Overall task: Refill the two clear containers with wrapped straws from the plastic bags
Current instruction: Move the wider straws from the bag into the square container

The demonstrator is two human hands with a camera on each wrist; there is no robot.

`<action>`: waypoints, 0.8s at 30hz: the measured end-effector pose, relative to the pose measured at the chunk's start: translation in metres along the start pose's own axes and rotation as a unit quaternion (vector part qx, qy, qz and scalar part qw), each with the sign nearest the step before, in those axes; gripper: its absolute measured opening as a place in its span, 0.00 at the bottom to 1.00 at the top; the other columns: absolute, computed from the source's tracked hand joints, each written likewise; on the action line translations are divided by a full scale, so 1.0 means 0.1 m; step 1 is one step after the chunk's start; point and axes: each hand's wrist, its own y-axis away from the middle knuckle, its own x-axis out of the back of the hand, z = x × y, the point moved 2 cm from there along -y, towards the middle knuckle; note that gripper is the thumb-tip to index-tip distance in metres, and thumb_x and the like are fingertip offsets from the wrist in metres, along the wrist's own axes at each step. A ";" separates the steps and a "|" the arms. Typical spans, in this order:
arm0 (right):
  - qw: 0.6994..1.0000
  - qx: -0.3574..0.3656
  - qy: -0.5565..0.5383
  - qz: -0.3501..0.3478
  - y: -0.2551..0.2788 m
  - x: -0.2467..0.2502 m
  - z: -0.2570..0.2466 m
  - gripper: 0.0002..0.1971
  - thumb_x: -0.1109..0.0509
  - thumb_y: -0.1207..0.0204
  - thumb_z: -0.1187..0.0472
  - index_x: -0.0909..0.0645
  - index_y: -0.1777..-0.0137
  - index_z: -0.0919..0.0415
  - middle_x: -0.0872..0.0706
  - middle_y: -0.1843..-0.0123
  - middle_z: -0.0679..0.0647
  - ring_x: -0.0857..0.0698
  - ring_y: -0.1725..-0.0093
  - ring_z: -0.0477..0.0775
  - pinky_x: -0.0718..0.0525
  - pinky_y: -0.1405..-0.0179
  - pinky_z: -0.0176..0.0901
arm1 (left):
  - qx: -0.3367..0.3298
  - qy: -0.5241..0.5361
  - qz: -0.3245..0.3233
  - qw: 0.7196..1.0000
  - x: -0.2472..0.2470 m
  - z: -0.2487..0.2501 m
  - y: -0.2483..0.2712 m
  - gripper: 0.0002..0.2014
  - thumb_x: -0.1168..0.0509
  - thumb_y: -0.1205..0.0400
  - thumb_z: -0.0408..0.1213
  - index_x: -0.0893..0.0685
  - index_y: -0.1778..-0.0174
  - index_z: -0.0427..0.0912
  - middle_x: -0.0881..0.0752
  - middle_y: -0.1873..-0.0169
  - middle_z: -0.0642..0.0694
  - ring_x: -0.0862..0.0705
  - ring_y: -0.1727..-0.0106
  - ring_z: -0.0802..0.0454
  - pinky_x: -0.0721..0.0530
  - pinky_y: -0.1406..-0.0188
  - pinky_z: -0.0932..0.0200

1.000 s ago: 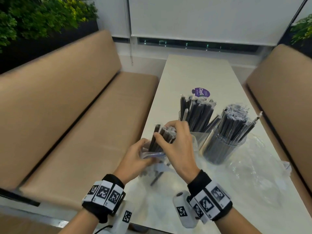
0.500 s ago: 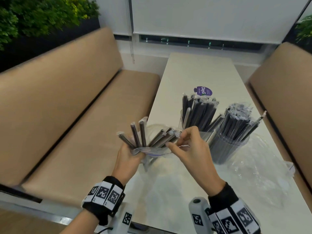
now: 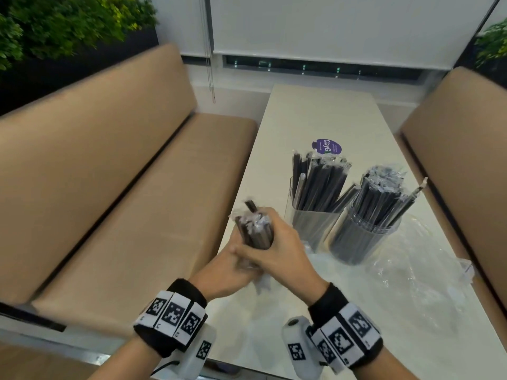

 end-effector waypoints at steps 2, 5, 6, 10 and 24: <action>0.995 -0.019 -0.037 0.091 -0.01 -0.04 0.03 0.15 0.17 0.35 0.61 0.23 0.62 0.50 0.16 0.70 0.37 0.20 0.70 0.37 0.24 0.69 0.25 | 0.004 -0.056 -0.029 0.998 -0.01 0.00 0.01 0.30 0.32 0.28 0.29 0.32 0.30 0.45 0.26 0.37 0.44 0.23 0.35 0.61 0.24 0.43 0.77; 0.977 -0.071 -0.094 0.175 -0.07 0.10 0.12 0.10 0.19 0.31 0.63 0.19 0.67 0.56 0.17 0.75 0.41 0.21 0.75 0.35 0.22 0.70 0.27 | 0.014 -0.054 -0.055 0.997 0.05 0.04 0.03 0.27 0.35 0.27 0.30 0.30 0.32 0.48 0.24 0.38 0.45 0.22 0.36 0.53 0.23 0.38 0.69; 0.969 -0.086 -0.121 0.200 -0.11 0.20 0.13 0.07 0.20 0.31 0.64 0.16 0.65 0.61 0.14 0.72 0.45 0.18 0.72 0.39 0.17 0.65 0.35 | 0.018 -0.022 -0.059 0.998 0.08 0.07 0.04 0.26 0.36 0.26 0.29 0.27 0.31 0.47 0.20 0.40 0.46 0.19 0.36 0.53 0.22 0.37 0.65; 0.937 -0.072 -0.240 0.245 -0.25 0.74 -0.10 0.10 0.28 0.29 0.73 0.16 0.69 0.60 0.13 0.72 0.55 0.15 0.69 0.54 0.13 0.61 0.51 | 0.085 0.011 -0.051 0.995 0.20 0.00 0.07 0.23 0.40 0.24 0.21 0.21 0.35 0.46 0.15 0.45 0.43 0.14 0.46 0.60 0.19 0.50 0.67; 0.938 0.102 -0.103 0.313 -0.95 1.42 -0.60 0.04 0.28 0.31 0.66 0.18 0.58 0.67 0.15 0.66 0.57 0.15 0.70 0.51 0.12 0.67 0.42 | 0.260 0.069 0.142 0.953 0.30 -0.68 0.15 0.28 0.36 0.17 0.52 0.33 0.23 0.50 0.25 0.32 0.50 0.24 0.31 0.52 0.27 0.36 0.56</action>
